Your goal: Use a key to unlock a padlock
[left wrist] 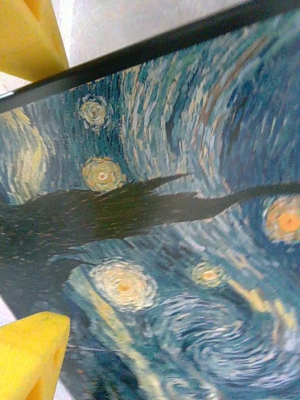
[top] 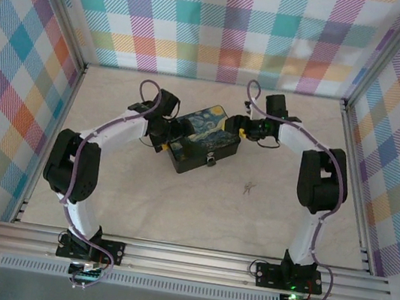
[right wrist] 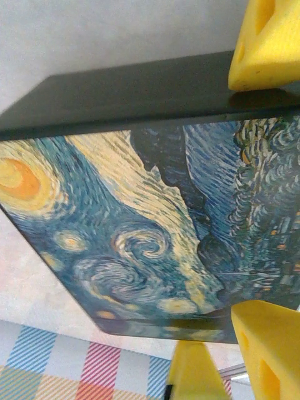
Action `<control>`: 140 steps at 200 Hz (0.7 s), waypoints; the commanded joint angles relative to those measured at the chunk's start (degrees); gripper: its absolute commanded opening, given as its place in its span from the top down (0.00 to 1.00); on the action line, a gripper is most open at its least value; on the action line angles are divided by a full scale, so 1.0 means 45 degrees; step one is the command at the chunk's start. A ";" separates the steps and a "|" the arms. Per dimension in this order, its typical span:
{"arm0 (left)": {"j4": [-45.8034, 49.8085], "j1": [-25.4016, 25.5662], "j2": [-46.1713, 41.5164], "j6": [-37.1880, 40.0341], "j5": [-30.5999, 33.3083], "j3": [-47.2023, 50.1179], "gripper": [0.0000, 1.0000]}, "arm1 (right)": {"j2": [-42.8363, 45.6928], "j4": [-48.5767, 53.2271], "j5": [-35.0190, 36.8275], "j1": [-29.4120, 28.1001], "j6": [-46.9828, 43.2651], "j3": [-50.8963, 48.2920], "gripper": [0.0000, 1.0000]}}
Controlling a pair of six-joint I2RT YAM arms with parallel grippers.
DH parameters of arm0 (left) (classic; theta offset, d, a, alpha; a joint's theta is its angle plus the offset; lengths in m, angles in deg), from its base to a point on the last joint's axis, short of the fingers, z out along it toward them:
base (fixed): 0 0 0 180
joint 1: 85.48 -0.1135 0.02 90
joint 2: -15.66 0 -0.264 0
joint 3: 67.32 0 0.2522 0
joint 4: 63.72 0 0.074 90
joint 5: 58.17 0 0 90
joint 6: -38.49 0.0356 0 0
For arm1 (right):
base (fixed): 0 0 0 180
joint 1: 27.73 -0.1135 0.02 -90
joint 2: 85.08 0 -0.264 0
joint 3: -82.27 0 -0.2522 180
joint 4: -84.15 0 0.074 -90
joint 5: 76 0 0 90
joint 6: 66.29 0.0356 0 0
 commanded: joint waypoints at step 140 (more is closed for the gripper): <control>0.2889 -0.0416 -0.1910 0.4010 0.2233 -0.0643 0.05 | 0.3586 0.2010 0.4024 0.1239 0.3219 -0.3676 0.19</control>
